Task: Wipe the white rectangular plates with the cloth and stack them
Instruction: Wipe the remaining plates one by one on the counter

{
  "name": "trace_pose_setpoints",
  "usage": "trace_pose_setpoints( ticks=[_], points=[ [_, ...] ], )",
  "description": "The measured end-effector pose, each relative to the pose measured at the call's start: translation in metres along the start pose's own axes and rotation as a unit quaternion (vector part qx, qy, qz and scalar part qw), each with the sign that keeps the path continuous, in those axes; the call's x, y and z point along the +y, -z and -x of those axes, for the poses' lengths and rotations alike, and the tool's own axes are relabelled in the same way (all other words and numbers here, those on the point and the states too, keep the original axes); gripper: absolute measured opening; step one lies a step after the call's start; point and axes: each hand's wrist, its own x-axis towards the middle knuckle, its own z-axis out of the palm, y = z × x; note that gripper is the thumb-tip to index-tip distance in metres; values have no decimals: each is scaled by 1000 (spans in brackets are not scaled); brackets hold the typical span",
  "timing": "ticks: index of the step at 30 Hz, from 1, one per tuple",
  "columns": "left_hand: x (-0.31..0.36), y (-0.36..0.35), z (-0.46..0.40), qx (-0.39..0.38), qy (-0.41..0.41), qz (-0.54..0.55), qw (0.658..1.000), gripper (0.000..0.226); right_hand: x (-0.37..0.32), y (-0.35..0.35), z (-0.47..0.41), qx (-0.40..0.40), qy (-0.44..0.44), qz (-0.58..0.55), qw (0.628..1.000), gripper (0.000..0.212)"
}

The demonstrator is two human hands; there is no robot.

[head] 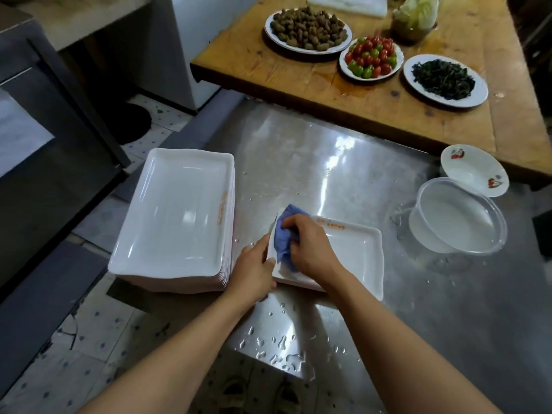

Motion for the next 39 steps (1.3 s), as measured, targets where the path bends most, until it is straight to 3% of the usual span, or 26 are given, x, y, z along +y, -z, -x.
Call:
trace_pose_setpoints(
  ticks=[3, 8, 11, 18, 26, 32, 39],
  points=[
    [-3, 3, 2, -10, 40, 141, 989, 54, 0, 3, 12, -29, 5, 10, 1000, 36],
    [-3, 4, 5, -46, 59, 252, 965, 60, -2, -2, 34, -47, 19, 18, 999, 34],
    [-2, 5, 7, -62, 68, 289, 953, 52, -1, -5, 41, -54, 18, 8, 998, 34],
    [-7, 6, 15, -45, 67, 250, 965, 54, 3, -1, 35, -54, 42, 41, 997, 39],
    [-5, 0, 12, -2, 70, 261, 963, 42, 9, -9, 41, -69, 82, 66, 992, 38],
    [-3, -2, 10, 10, 94, 255, 962, 44, 18, -6, 55, -114, 102, 187, 970, 54],
    [4, -10, 2, 59, 97, 151, 982, 32, 19, -7, 66, -63, 140, 178, 972, 38]
  ],
)
